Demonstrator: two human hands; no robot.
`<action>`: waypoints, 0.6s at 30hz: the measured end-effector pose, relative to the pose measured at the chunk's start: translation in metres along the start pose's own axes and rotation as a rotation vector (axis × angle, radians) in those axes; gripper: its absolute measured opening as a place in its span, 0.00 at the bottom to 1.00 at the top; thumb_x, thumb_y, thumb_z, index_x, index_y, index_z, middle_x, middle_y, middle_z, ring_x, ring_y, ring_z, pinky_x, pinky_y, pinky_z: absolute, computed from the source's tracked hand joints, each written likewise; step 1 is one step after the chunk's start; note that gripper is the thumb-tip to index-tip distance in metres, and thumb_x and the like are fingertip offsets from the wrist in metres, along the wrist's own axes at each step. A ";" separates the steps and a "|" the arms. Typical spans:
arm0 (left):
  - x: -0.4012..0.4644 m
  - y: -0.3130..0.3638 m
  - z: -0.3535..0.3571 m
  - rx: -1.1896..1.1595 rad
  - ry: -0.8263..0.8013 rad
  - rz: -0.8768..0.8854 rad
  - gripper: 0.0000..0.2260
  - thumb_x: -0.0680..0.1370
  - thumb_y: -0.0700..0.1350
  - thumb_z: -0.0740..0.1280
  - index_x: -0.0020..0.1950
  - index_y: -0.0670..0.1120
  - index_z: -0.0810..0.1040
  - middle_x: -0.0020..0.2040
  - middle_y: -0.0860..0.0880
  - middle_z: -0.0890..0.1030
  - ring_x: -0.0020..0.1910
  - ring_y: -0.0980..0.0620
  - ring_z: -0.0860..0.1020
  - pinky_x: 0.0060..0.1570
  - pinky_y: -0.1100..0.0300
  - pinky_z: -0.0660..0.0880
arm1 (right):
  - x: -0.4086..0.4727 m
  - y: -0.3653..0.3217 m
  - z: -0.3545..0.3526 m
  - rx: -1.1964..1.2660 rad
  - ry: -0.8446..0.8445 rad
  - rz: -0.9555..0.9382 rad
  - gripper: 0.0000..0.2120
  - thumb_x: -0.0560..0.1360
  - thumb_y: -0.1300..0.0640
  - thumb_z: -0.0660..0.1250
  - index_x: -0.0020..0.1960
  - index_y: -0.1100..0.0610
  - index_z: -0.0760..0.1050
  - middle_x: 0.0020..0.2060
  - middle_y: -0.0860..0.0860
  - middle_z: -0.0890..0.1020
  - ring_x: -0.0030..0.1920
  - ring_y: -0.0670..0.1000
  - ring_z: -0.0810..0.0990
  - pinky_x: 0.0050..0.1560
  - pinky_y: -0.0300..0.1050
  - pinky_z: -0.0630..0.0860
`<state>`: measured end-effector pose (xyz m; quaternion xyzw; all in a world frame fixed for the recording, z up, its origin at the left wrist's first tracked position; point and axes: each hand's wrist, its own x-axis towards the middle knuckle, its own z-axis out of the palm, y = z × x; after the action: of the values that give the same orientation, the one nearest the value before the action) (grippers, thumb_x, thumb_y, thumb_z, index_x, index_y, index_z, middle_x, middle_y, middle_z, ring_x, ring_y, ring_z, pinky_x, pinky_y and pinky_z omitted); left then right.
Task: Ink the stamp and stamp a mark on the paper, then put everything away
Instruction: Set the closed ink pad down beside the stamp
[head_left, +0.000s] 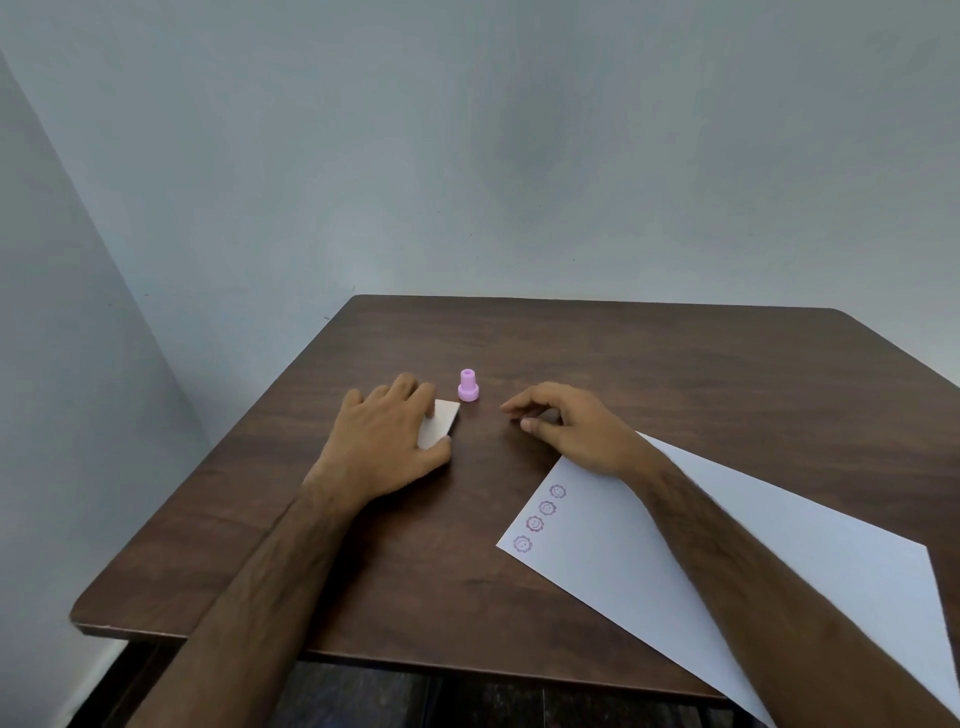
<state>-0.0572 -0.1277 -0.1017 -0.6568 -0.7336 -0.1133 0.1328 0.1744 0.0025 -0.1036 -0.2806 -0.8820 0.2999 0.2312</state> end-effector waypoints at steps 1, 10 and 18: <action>0.000 -0.002 0.001 -0.002 0.008 -0.043 0.20 0.71 0.66 0.56 0.50 0.52 0.70 0.53 0.52 0.74 0.48 0.47 0.77 0.50 0.50 0.70 | 0.001 0.002 0.000 -0.007 0.006 0.012 0.14 0.79 0.62 0.67 0.60 0.50 0.82 0.58 0.46 0.83 0.57 0.46 0.81 0.64 0.48 0.77; 0.001 0.000 0.005 0.214 0.146 -0.026 0.23 0.77 0.67 0.52 0.46 0.50 0.74 0.45 0.49 0.78 0.41 0.46 0.77 0.47 0.47 0.67 | 0.001 -0.005 -0.029 0.256 0.199 0.094 0.13 0.79 0.68 0.65 0.57 0.55 0.84 0.52 0.49 0.86 0.54 0.43 0.83 0.56 0.33 0.74; 0.004 0.031 0.004 0.088 0.180 0.127 0.17 0.80 0.58 0.53 0.51 0.49 0.76 0.49 0.50 0.79 0.47 0.47 0.77 0.53 0.45 0.69 | -0.056 -0.022 -0.102 -0.275 -0.087 0.047 0.15 0.74 0.70 0.65 0.48 0.51 0.82 0.47 0.44 0.83 0.48 0.35 0.80 0.50 0.35 0.73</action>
<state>-0.0267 -0.1194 -0.1042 -0.6825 -0.6801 -0.1306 0.2336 0.2664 -0.0070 -0.0303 -0.3172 -0.9170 0.1933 0.1451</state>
